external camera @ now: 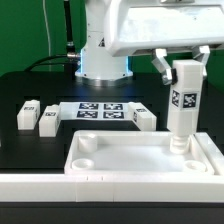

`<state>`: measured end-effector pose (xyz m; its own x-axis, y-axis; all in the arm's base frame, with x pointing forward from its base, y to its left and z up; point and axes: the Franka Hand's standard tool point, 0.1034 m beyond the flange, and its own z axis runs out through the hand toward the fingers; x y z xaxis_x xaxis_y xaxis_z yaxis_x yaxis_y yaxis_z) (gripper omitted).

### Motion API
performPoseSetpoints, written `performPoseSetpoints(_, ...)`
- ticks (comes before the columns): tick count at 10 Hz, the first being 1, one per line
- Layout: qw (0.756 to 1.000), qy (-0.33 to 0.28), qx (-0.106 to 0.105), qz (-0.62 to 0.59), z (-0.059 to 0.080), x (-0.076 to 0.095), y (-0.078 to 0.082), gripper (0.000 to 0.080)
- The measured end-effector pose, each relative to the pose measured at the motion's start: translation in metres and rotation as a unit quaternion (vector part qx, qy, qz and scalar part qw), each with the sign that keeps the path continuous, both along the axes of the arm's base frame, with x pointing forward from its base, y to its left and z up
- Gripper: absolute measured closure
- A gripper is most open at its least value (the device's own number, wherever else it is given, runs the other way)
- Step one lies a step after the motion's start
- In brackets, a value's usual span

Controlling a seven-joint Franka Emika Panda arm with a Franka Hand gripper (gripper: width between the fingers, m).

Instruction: Assemble desk

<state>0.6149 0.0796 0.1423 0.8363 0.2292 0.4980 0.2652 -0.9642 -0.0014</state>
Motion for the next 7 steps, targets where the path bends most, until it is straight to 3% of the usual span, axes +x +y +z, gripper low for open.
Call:
performPoseSetpoints(5,1.0,0.005,0.0,0.001,-0.0047,-0.0007,-0.0006,0.0509)
performPoseSetpoints(7,1.0,0.015,0.004,0.013,-0.0038,0.0087,0.0059,0.0509)
